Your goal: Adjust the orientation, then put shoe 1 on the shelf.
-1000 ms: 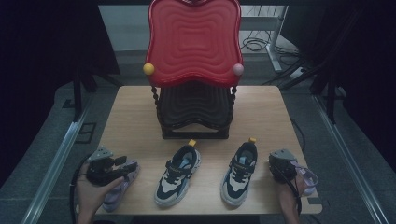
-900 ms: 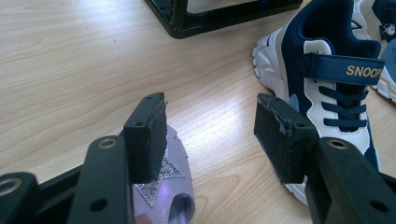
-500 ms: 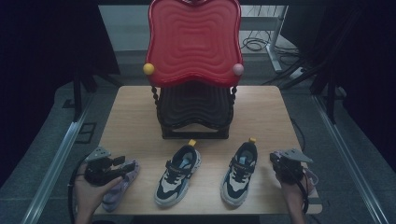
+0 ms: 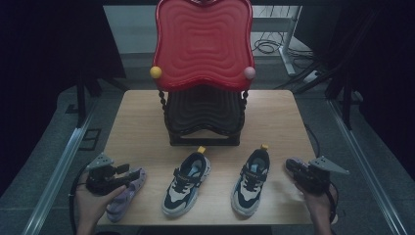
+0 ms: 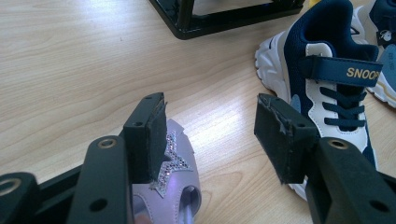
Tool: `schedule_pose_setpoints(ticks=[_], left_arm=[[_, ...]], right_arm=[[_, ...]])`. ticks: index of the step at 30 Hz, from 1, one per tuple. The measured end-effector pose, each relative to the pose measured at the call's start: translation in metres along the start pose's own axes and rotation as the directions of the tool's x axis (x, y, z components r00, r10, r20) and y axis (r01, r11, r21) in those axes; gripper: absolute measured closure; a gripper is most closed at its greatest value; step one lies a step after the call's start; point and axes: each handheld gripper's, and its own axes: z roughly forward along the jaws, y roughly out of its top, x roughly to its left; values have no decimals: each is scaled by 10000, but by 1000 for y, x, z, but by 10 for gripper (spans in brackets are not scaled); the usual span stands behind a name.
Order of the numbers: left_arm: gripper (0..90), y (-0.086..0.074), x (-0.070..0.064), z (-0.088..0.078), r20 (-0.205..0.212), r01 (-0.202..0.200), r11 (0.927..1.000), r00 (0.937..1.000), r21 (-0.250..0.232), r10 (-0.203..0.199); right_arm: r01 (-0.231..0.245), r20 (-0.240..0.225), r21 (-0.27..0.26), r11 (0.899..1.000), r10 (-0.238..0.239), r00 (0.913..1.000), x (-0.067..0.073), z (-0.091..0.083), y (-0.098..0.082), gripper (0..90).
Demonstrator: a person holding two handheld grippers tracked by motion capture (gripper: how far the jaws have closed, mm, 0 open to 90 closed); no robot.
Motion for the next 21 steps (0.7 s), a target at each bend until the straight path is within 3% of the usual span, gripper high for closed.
schedule_pose_setpoints(ticks=[12, 18, 21], left_arm=[[446, 3, -4, -12, -151, 168, 9992, 9997, -377, -173], [467, -5, -9, -24, -215, 293, 9988, 9993, -392, -301], [468, -7, -10, -29, -211, 287, 9990, 9993, -333, -295]], right_arm=[[959, -851, 2, 9954, -955, 9918, -7, -7, 12, 573], [1324, -1080, -170, 9910, -1335, 9851, -8, -17, 12, 518], [1276, -1005, -203, 9916, -1290, 9865, -10, -21, 10, 508]])
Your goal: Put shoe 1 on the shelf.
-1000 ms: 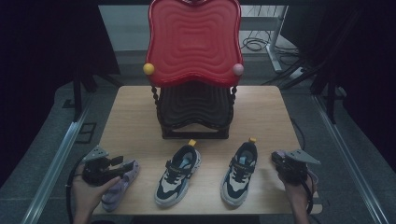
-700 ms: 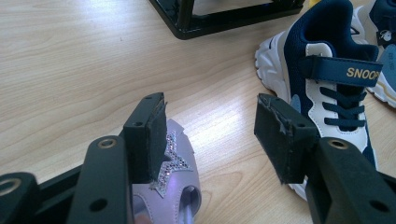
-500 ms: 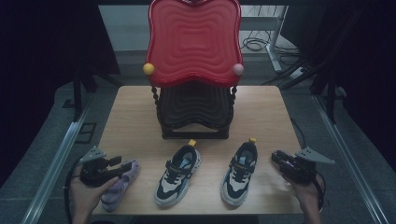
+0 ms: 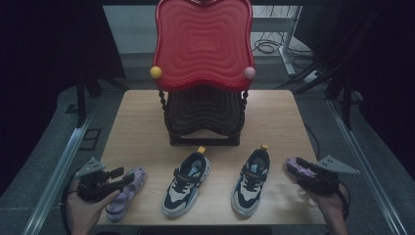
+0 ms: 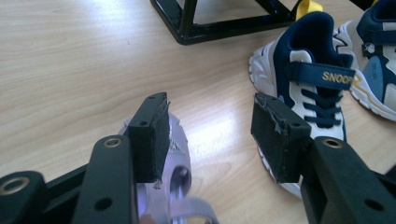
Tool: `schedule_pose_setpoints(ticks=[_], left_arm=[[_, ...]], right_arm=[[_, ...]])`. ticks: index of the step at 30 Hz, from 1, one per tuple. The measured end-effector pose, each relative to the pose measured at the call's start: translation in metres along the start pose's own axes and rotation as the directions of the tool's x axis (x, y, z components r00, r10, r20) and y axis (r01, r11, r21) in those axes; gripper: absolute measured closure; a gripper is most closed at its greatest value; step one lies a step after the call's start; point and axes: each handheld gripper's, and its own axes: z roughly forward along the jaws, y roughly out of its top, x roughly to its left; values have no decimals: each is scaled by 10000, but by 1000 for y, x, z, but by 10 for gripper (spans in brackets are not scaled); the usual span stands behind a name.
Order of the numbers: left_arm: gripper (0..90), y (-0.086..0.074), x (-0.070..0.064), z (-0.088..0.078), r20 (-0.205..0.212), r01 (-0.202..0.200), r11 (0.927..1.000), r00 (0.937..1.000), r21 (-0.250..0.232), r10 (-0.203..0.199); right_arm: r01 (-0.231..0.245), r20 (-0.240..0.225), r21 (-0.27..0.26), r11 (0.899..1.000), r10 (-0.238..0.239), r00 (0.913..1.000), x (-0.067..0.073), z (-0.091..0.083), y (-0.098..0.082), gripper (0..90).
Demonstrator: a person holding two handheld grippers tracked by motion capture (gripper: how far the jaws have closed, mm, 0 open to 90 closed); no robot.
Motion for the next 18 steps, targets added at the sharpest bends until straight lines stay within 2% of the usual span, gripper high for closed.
schedule_pose_setpoints(ticks=[4, 7, 11, 16, 18], left_arm=[[477, -7, 0, -9, 171, 73, 9999, 9998, 87, -75], [487, -18, 1, -11, -9, 177, 9992, 9998, 348, -177], [494, -27, -1, -12, -79, 181, 9989, 9998, 443, -178], [536, -42, -7, -14, 59, 209, 9981, 9998, 577, -213], [547, -47, -9, -14, -29, 239, 9977, 9997, 641, -237]], right_arm=[[-263, 281, 52, 9996, 261, 9993, -2, -7, -7, 498], [-623, 641, 96, 9980, 615, 9960, -7, -10, -13, 493], [-739, 789, 21, 9973, 735, 9942, -8, -12, -13, 492], [-740, 934, -103, 9972, 746, 9928, -8, -15, -12, 491], [-742, 965, -146, 9971, 752, 9925, -9, -16, -12, 491]])
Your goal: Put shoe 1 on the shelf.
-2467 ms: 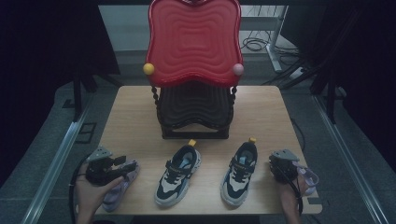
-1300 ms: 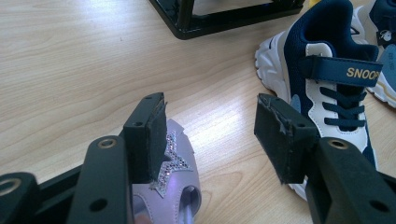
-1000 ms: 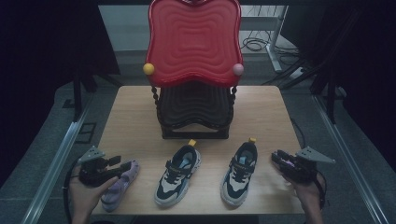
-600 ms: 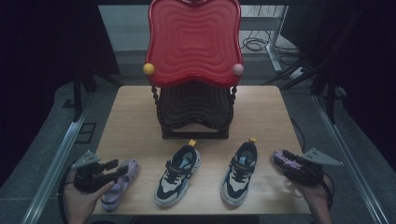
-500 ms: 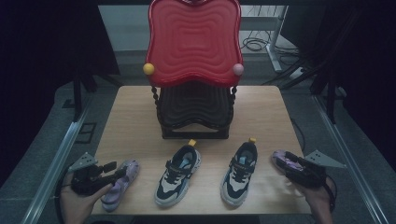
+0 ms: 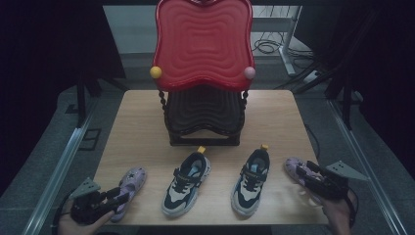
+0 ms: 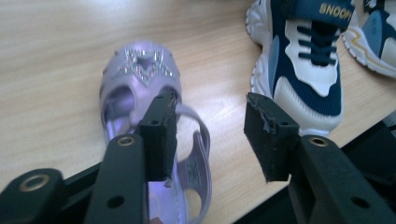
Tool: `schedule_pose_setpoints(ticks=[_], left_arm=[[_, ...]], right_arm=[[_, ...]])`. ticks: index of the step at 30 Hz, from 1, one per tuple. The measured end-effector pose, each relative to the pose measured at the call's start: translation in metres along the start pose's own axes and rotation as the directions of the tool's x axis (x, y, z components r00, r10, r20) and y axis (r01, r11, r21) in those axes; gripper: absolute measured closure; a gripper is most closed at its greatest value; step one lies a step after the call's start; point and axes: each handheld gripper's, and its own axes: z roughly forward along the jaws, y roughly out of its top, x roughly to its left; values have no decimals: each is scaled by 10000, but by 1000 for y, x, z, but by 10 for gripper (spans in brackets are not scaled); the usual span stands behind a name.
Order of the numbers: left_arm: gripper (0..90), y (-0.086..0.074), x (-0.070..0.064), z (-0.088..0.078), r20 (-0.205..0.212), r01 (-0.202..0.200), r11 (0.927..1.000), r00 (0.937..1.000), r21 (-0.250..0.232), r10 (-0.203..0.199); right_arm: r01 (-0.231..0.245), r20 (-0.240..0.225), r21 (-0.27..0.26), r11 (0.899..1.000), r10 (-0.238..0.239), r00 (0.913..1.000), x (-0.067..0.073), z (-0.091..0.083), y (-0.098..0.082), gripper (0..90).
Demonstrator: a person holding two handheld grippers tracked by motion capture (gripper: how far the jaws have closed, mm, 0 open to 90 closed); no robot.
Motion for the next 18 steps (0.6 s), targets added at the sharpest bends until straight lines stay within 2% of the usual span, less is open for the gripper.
schedule_pose_setpoints(ticks=[9, 14, 16, 17, 18], left_arm=[[599, -13, 0, 12, -447, 1, 9982, 9990, 594, 25], [632, -15, 5, 24, -341, 4, 9963, 9994, 854, 25], [675, -15, 6, 28, -265, -44, 9957, 9996, 922, 69], [725, -15, 6, 28, -220, -72, 9957, 9997, 921, 92], [725, -15, 6, 28, -148, -116, 9958, 9998, 911, 130]], right_arm=[[13, 249, 23, 10000, -13, 9997, -1, -1, 1, 491], [39, 296, 77, 10000, -41, 9996, 0, 0, 1, 490], [7, 323, 85, 10000, -10, 9995, -1, -1, 0, 491], [-42, 370, 96, 9999, 38, 9993, -2, -1, 0, 491], [-42, 370, 96, 9999, 38, 9993, -2, -1, 0, 491]])
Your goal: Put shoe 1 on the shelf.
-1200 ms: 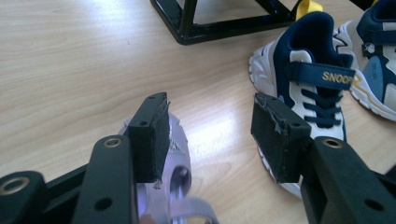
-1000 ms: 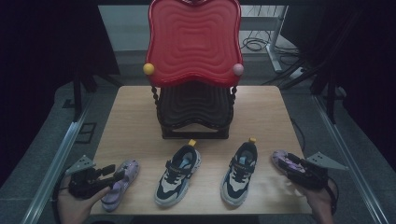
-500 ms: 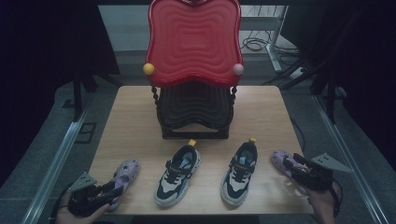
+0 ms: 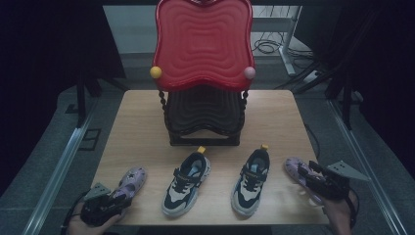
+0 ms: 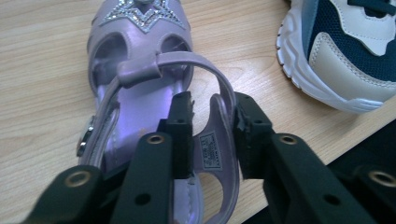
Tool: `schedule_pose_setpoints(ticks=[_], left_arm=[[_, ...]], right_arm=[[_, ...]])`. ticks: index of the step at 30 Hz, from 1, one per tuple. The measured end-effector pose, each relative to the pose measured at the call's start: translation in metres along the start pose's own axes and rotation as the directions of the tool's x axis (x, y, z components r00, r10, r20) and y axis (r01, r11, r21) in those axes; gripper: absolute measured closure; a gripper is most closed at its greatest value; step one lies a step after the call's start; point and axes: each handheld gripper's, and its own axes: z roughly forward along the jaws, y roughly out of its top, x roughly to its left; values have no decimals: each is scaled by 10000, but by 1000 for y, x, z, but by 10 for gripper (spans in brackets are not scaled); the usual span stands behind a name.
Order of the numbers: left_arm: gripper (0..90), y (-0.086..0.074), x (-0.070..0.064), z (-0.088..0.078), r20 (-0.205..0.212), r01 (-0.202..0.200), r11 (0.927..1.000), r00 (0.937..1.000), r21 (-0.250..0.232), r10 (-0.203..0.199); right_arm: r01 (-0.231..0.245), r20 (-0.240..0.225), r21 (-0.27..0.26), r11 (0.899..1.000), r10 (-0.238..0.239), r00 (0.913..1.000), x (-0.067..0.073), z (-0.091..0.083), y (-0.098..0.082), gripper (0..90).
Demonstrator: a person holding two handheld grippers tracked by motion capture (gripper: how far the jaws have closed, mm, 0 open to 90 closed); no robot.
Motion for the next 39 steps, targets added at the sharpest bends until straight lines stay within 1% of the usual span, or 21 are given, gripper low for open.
schedule_pose_setpoints(ticks=[1, 4, 7, 8, 9, 12, 15, 18, 19, 21, 24, 25, 27, 29, 32, 34, 35, 36, 37, 38, 39], left_arm=[[788, 0, 0, 0, 43, -57, 10000, 10000, -3, 57], [815, 1, -1, 0, 118, -243, 9997, 9996, 79, 242], [835, 2, 1, -1, 168, -258, 9996, 9995, 101, 256], [839, 2, 2, -1, 213, -239, 9996, 9995, 117, 236], [843, 3, 3, -2, 238, -263, 9995, 9994, 153, 259], [846, 3, 4, -2, 253, -296, 9994, 9993, 192, 291], [847, 3, 5, -3, 301, -230, 9996, 9993, 159, 225], [847, 2, 6, -3, 336, -164, 9998, 9993, 102, 160], [847, 2, 6, -3, 340, -152, 9998, 9993, 96, 148], [847, 2, 6, -3, 338, -151, 9998, 9993, 96, 148], [847, 2, 6, -3, 331, -149, 9998, 9993, 93, 146], [847, 2, 6, -3, 336, -145, 9998, 9993, 101, 142], [847, 2, 6, -3, 345, -136, 9999, 9993, 93, 133], [847, 2, 6, -3, 340, -121, 9999, 9994, 88, 118], [847, 2, 6, -3, 365, -96, 9999, 9993, 84, 92], [847, 2, 7, -3, 368, -93, 9999, 9993, 88, 89], [847, 2, 7, -4, 367, -84, 9999, 9993, 85, 81], [847, 2, 7, -4, 366, -72, 9999, 9993, 81, 69], [847, 2, 7, -3, 368, -67, 9999, 9993, 82, 63], [847, 2, 7, -3, 370, -66, 9999, 9993, 86, 63], [846, 2, 7, -3, 373, -64, 9999, 9993, 83, 61]], right_arm=[[-13, 32, -26, 10000, 13, 10000, -1, -2, 0, 491], [-46, 33, -39, 10000, 46, 10000, -3, -4, 0, 490], [-80, -8, -63, 9999, 80, 10000, -6, -9, 0, 488], [-171, -86, -86, 9998, 170, 9998, -8, -11, 0, 487], [-501, -468, -204, 9985, 491, 9977, -12, -15, -1, 487], [-584, -607, -188, 9981, 572, 9965, -15, -19, -4, 492], [-260, -543, 233, 9994, 272, 9982, -20, -23, -9, 501], [-180, -483, 366, 9992, 197, 9986, -22, -23, -11, 507], [-87, -401, 441, 9990, 105, 9991, -23, -24, -12, 509], [-27, -291, 631, 9980, 45, 9996, -25, -26, -14, 520], [-87, -348, 668, 9977, 110, 9993, -27, -27, -15, 524], [-56, -292, 764, 9971, 78, 9995, -28, -29, -16, 527], [-66, -229, 756, 9971, 83, 9997, -29, -29, -17, 532], [-198, -354, 836, 9963, 228, 9991, -32, -29, -20, 542], [-262, -441, 995, 9947, 307, 9986, -34, -29, -22, 547], [-205, -527, 1218, 9923, 271, 9982, -34, -27, -25, 551], [-49, -607, 1535, 9881, 143, 9981, -33, -25, -27, 561], [-49, -607, 1535, 9881, 143, 9981, -33, -25, -27, 561], [48, -653, 1683, 9857, 63, 9978, -33, -23, -28, 574], [153, -785, 1858, 9825, -7, 9969, -32, -20, -30, 606], [82, -857, 1829, 9831, 76, 9963, -32, -21, -30, 624]])
